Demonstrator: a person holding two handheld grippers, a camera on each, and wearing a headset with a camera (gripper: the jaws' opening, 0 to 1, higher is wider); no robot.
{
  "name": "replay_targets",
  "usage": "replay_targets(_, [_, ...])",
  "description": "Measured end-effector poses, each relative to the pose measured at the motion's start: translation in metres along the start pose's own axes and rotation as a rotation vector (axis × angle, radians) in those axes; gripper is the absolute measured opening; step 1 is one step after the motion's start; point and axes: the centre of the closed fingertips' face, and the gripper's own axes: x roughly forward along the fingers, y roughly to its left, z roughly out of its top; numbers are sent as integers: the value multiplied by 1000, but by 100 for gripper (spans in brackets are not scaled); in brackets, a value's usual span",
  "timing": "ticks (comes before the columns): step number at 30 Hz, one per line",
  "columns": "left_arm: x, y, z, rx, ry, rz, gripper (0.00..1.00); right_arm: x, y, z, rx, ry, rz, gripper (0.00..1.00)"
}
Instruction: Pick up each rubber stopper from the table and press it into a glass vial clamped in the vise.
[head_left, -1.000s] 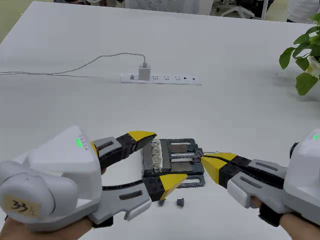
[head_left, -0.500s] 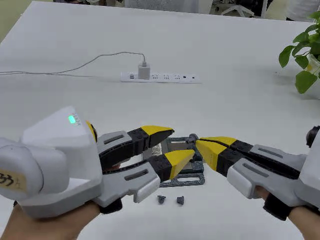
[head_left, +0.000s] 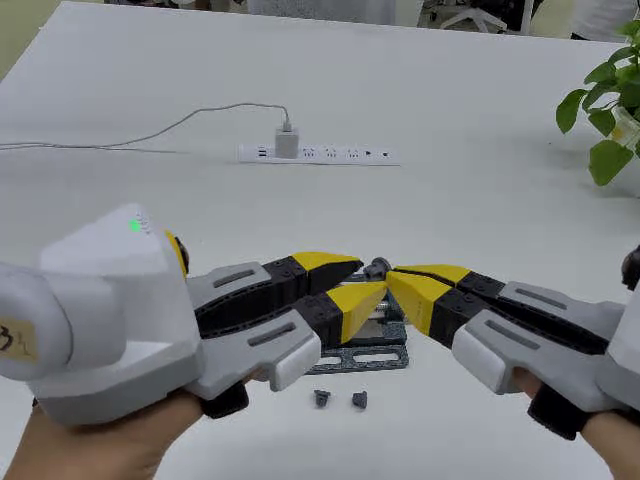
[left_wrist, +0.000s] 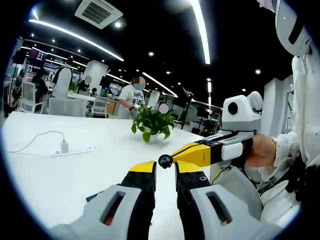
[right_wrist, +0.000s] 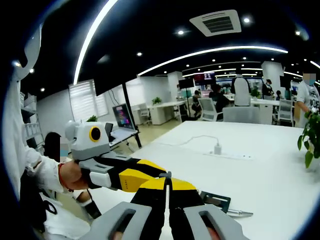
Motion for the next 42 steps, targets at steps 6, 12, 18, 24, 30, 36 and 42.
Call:
replay_targets(6, [0, -2, -1, -5, 1, -4, 5, -1, 1, 1, -3, -4, 0, 0])
replay_targets(12, [0, -2, 1, -24, -6, -7, 5, -1, 1, 2, -5, -4, 2, 0])
replay_targets(18, [0, -2, 2, -60, -13, -11, 5, -2, 2, 2, -8, -2, 7, 0])
replay_targets(24, [-1, -1, 2, -80, -14, -14, 5, -2, 2, 1, -14, 0, 10, 0])
replay_targets(30, [0, -1, 0, -96, -1, -27, 4, -2, 2, 0, -46, 12, 19, 0])
replay_targets(36, [-1, -3, 1, -115, 3, -60, 4, -4, 4, 1, -83, 20, 57, 0])
replay_targets(42, [0, -4, 1, -113, 7, -74, 4, -4, 4, 1, -98, 23, 66, 0])
